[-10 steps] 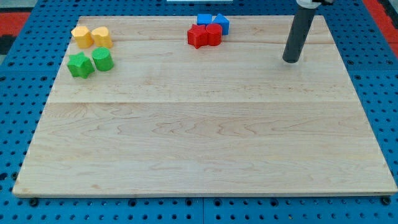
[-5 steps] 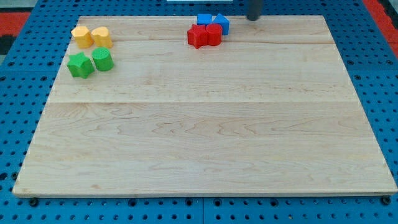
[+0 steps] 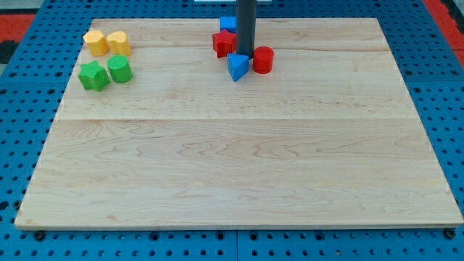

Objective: Move the triangle towards the center

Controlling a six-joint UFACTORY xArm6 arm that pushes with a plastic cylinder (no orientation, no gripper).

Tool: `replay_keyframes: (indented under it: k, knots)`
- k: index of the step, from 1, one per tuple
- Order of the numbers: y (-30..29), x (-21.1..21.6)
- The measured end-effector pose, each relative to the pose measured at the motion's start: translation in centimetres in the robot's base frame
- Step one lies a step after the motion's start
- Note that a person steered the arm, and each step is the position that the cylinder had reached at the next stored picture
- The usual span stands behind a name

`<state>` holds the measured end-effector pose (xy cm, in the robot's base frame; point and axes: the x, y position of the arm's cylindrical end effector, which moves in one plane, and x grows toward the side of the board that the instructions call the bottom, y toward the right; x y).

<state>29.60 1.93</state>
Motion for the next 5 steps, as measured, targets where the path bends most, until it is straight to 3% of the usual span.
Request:
replay_keyframes:
  k: [3, 4, 5]
  knots:
    - [1.9, 2.1]
    - [2.1, 5.0]
    - [7.2, 4.6]
